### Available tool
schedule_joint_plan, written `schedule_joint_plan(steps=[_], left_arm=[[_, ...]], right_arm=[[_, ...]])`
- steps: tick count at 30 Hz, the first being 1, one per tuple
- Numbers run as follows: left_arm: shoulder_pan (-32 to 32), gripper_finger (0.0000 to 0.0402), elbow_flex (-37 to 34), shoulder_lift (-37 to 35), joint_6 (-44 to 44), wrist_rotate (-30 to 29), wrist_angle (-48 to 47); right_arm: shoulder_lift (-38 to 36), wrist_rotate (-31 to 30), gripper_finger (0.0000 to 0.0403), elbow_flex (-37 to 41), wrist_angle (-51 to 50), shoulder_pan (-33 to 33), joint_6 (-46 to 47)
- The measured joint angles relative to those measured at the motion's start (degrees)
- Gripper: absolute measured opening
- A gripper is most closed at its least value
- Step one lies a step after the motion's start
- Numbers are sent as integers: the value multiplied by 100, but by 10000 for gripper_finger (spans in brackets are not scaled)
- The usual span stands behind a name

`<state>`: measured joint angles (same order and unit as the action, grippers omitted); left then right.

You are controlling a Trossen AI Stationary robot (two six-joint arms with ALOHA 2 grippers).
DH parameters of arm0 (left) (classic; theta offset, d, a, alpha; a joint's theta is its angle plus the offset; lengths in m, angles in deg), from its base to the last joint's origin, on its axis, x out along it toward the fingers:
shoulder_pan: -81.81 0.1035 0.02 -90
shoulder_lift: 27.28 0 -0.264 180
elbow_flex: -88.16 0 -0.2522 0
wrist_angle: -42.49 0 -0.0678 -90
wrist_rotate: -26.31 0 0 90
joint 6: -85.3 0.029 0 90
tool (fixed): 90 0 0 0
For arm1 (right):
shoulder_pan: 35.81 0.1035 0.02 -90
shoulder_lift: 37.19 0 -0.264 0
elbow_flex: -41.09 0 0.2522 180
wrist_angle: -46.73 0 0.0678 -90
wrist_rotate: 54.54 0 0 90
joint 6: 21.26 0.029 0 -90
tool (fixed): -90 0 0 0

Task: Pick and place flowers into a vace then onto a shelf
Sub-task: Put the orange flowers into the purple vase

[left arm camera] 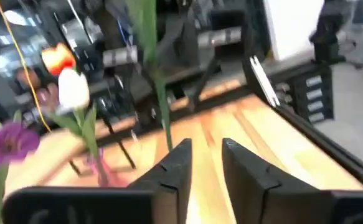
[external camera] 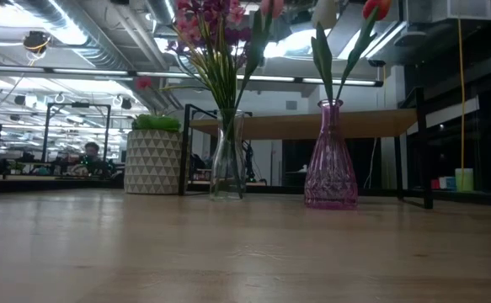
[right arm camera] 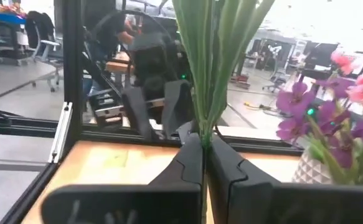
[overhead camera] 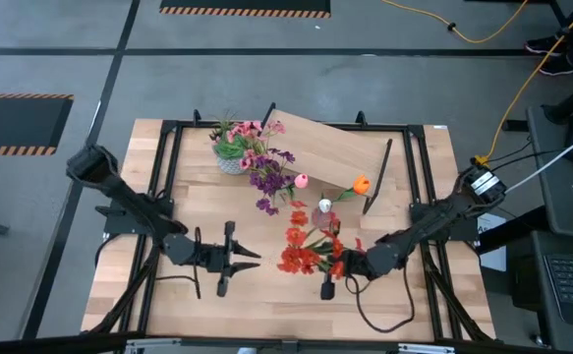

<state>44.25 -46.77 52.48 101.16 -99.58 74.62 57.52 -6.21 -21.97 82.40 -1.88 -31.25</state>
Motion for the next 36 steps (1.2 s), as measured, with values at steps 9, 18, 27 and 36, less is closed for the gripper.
schedule_joint_plan(steps=[9,18,27,36], left_arm=[[174,4,0,-1045,-1006,238,-2164],[448,2,0,-1043,-1061,423,-2263],[478,3,0,-1043,-1069,714,-2260],[461,3,0,-1043,-1069,713,-2292]], right_arm=[[-404,-1631,1,0,-675,718,-63],[-768,-2939,0,0,-1814,1088,871],[-779,-3331,0,0,-1981,797,966],[-1212,-3244,0,165,-2193,524,916]])
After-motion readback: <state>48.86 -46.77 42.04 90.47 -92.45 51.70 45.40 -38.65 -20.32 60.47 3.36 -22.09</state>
